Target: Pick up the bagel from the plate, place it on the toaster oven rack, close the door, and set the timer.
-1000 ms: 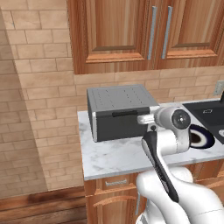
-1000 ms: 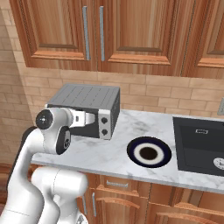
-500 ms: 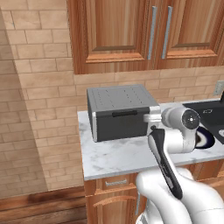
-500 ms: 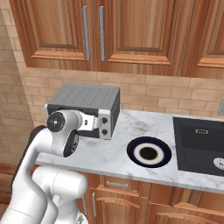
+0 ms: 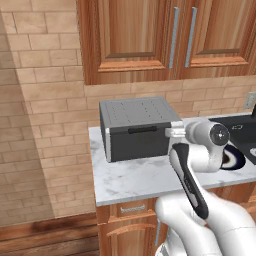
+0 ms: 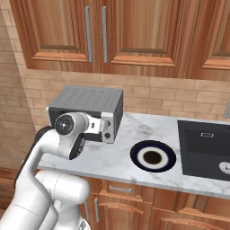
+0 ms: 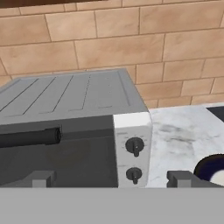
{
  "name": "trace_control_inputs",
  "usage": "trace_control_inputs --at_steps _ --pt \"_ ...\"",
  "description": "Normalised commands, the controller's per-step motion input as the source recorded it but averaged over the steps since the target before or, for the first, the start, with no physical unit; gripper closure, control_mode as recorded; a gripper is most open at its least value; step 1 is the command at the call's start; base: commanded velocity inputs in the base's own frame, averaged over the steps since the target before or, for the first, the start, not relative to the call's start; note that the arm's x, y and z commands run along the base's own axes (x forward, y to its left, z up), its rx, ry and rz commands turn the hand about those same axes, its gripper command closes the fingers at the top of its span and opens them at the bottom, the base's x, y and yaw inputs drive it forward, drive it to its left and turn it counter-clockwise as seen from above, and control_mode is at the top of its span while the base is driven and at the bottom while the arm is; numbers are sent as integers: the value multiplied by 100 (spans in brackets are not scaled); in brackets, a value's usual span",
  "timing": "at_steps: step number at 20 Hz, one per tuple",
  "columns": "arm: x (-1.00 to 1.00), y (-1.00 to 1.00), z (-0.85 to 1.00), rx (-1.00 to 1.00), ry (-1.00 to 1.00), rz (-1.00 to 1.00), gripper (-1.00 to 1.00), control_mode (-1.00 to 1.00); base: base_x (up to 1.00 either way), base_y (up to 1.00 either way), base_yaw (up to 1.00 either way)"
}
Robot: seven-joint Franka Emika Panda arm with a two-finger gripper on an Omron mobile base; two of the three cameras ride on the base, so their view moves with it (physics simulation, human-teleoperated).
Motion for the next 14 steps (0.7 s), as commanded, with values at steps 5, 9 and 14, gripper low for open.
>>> trace_control_inputs --at_steps 5,9,14 --pt "12 0 -8 0 0 0 -100 -100 0 0 0" --pt "3 -8 -24 2 0 0 -100 -100 0 0 0" --pt "0 -23 -32 3 0 0 -100 -100 0 0 0"
